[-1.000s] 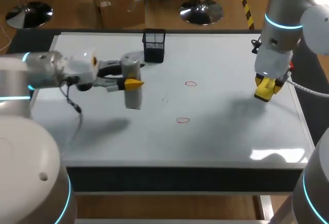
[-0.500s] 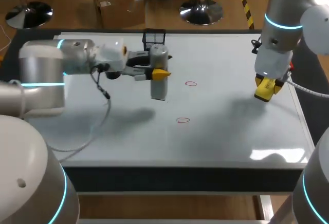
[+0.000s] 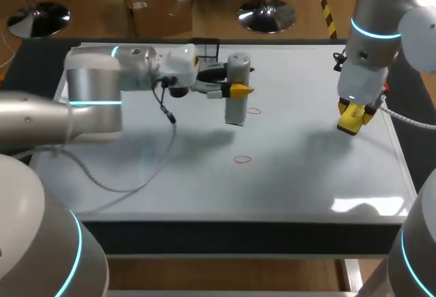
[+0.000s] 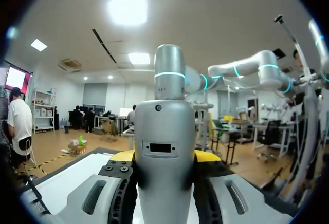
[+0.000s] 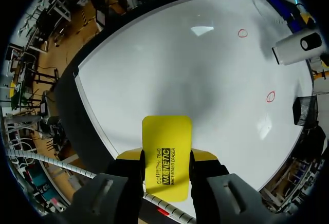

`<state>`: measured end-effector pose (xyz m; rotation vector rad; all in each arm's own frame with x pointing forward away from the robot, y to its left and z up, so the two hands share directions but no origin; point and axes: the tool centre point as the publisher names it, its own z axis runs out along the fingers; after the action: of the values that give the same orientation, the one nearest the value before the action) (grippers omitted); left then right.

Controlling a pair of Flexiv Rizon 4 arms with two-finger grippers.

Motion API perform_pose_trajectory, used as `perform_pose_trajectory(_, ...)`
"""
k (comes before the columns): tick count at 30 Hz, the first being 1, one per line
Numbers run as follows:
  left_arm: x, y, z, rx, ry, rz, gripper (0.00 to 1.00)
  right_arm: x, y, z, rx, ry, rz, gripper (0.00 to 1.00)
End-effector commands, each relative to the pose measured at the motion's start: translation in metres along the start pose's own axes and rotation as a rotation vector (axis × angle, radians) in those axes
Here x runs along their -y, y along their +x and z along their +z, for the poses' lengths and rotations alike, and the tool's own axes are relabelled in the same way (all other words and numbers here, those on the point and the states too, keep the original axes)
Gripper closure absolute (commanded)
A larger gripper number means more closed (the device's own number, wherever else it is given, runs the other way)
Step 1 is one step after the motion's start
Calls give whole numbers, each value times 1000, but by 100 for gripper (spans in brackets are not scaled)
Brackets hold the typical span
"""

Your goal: Pick up the inspection probe, press it on each red-marked spot on the whiteboard one by one, put down the probe, pick up the eraser, and wipe off all the red marks.

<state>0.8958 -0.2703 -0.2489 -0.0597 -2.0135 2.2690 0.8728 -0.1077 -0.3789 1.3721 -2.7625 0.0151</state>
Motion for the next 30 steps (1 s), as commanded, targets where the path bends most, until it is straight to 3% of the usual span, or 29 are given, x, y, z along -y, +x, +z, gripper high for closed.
perform_pose_trajectory(1, -10, -22, 20, -43, 11, -9, 100, 1, 0, -1, -3, 1, -2, 100)
perform_pose_trajectory(11, -22, -46, 37, -13, 30, 6, 100, 1, 0, -1, -3, 1, -2, 100)
perform_pose_trajectory(30, -40, -79, 33, 50, 25, 14, 100, 1, 0, -1, -3, 1, -2, 100)
